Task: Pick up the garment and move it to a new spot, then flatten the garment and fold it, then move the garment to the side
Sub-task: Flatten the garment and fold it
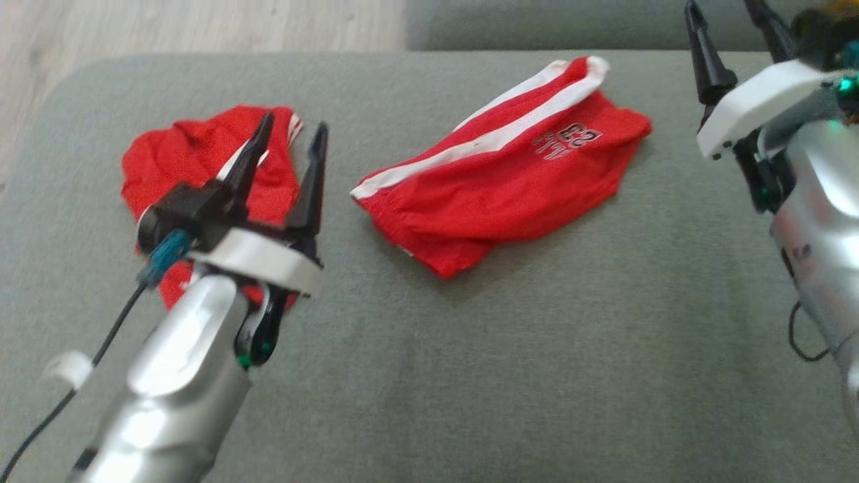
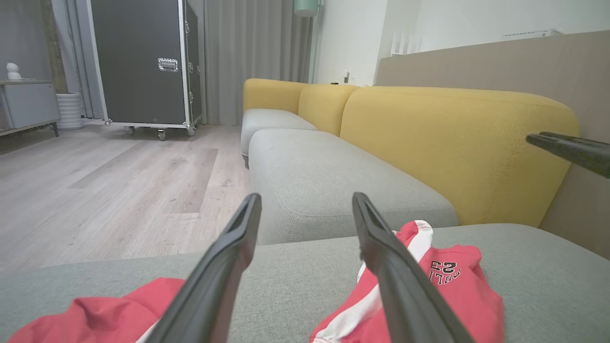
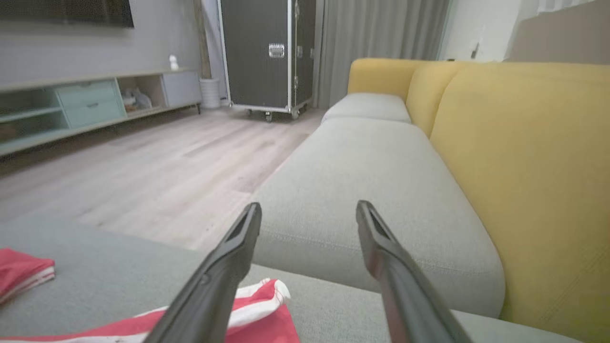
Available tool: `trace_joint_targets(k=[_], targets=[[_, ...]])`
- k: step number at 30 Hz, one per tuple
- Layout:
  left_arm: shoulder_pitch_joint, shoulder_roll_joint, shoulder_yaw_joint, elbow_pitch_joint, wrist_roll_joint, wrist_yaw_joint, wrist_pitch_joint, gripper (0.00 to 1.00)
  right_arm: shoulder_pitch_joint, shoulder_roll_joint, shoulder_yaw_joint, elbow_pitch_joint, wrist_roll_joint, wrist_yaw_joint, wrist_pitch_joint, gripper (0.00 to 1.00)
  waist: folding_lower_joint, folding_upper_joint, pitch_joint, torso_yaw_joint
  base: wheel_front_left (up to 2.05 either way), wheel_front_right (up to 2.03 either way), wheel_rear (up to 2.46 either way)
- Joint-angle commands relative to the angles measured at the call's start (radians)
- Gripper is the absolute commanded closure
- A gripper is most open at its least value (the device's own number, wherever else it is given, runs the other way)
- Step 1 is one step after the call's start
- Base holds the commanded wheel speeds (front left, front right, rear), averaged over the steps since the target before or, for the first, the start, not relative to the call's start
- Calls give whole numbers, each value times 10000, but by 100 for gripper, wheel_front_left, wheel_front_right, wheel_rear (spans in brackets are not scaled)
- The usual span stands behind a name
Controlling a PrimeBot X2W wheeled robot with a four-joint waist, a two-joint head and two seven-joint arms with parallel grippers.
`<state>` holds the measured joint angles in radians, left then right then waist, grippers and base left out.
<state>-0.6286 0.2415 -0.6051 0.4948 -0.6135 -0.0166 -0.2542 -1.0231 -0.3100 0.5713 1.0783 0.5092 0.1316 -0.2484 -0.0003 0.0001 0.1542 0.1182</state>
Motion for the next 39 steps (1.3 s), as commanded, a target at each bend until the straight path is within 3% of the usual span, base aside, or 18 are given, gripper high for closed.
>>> trace_joint_targets(k=[1, 6, 11, 17, 22, 31, 39], targets=[[124, 388, 696, -584, 199, 129, -75, 0, 445, 24, -349, -813, -46, -9, -129, 0, 3, -1, -461, -444, 0, 0, 0], [1490, 356, 1634, -1469, 493, 290, -76, 0, 2290, 253, -1748, -2419, -563, -9, -131, 0, 3, -1, -854, -872, 0, 0, 0], [2947, 43, 2564, -2192, 891, 307, -76, 0, 4333, 928, -3130, -3932, -1556, -9, -132, 0, 3, -1, -1071, -1268, 0, 0, 0], [4362, -619, 3648, -2766, 1355, 82, -76, 0, 6353, 1939, -4279, -5410, -2789, -9, -132, 0, 3, -1, -1142, -1523, 0, 0, 0], [4693, -985, 4026, -2903, 1808, -200, -76, 0, 7028, 2292, -4694, -6004, -3218, -9, -133, 0, 3, -1, -1083, -1501, 0, 0, 0], [4056, -1370, 4120, -2742, 2494, -749, -76, 0, 6263, 2516, -5050, -6504, -3406, -9, 799, 0, 3, -1, -87, -791, 0, 0, 0], [3196, -1613, 3854, -2395, 2651, -1020, -76, 0, 3978, 2464, -6212, -4993, -3131, -9, 2546, 0, 3, -1, 1024, 279, 0, 0, 0]])
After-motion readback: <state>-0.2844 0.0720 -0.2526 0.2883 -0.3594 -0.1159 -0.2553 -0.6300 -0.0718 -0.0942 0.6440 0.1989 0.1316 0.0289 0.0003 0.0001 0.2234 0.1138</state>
